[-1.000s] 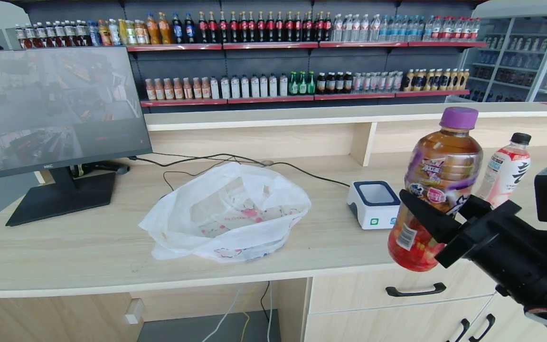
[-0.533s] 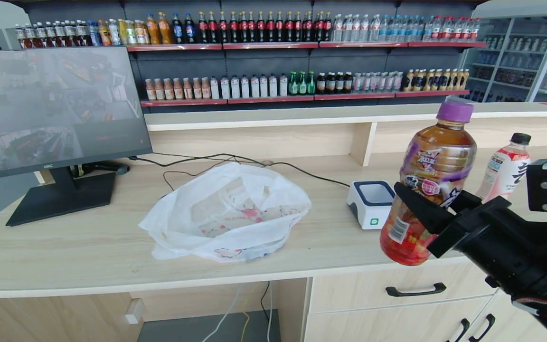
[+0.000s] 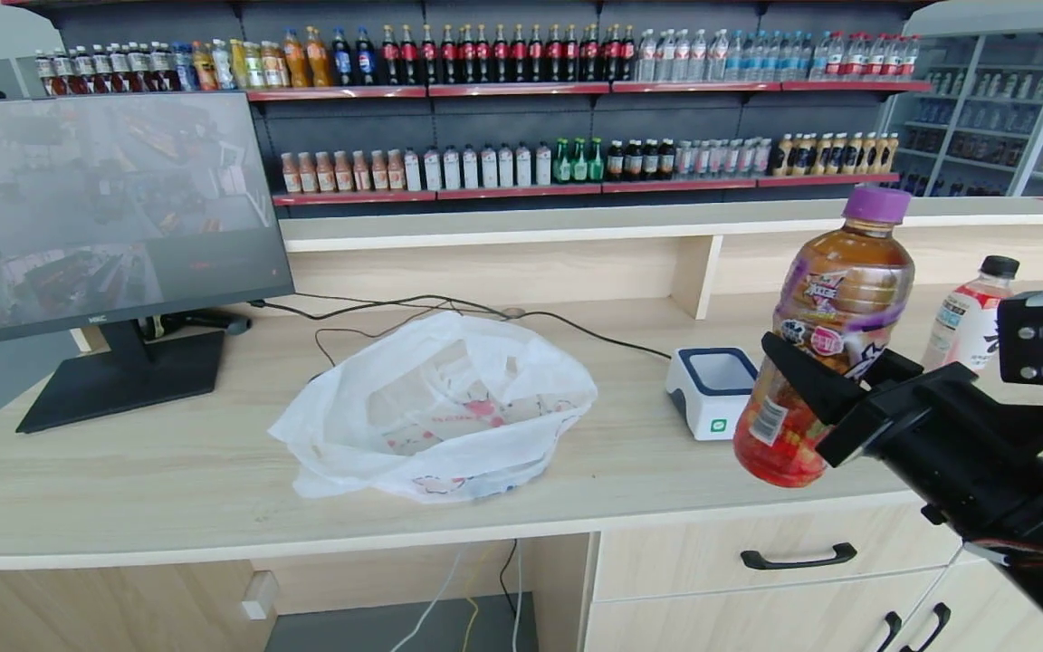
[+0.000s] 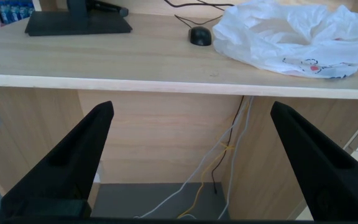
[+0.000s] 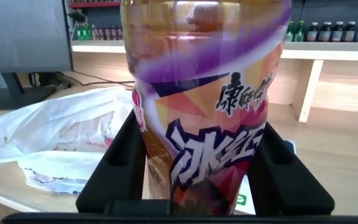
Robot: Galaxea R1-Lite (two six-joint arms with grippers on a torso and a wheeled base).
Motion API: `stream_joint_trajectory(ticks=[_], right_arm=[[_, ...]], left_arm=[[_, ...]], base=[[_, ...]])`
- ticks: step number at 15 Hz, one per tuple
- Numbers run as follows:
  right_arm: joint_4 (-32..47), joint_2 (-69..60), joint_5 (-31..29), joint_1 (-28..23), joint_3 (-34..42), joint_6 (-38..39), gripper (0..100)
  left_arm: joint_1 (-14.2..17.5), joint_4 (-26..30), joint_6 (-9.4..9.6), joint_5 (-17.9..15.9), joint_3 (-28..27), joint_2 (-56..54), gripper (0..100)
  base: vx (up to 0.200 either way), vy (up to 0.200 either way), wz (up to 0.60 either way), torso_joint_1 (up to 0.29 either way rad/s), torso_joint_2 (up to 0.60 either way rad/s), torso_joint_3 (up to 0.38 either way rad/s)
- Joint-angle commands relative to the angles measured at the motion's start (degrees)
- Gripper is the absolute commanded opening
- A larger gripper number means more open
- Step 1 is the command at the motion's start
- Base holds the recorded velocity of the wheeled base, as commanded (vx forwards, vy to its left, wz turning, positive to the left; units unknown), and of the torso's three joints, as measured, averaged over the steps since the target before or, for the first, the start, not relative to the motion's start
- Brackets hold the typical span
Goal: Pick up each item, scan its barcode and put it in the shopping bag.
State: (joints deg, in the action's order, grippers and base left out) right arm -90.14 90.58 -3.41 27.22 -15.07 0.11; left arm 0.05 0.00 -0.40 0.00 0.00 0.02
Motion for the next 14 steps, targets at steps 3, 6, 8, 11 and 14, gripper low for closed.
stream_joint_trajectory(ticks=[3, 6, 8, 11, 14], right_arm=[[0.1, 0.6, 0.0, -0.2, -1.4, 0.2, 0], [0.1, 0.7, 0.0, -0.2, -1.9, 0.2, 0], [0.1, 1.1, 0.0, -0.2, -2.3, 0.2, 0], [0.1, 2.1, 0.0, -0.2, -3.1, 0.2, 0], [0.1, 1.9, 0.0, -0.2, -3.4, 0.2, 0]], left_arm=[[0.0, 0.0, -0.04, 0.1, 0.0, 0.0, 100], [0.0, 0.0, -0.04, 0.1, 0.0, 0.0, 100], [0.0, 0.0, -0.04, 0.1, 0.0, 0.0, 100], [0.0, 0.0, -0.04, 0.1, 0.0, 0.0, 100], [0.0, 0.0, -0.04, 0.0, 0.0, 0.0, 100]], base=[[0.000, 0.200, 0.00, 0.007, 0.00, 0.002], [0.000, 0.200, 0.00, -0.002, 0.00, 0.004], [0.000, 0.200, 0.00, 0.005, 0.00, 0.002], [0.000, 0.200, 0.00, 0.001, 0.00, 0.002], [0.000, 0.200, 0.00, 0.002, 0.00, 0.004]])
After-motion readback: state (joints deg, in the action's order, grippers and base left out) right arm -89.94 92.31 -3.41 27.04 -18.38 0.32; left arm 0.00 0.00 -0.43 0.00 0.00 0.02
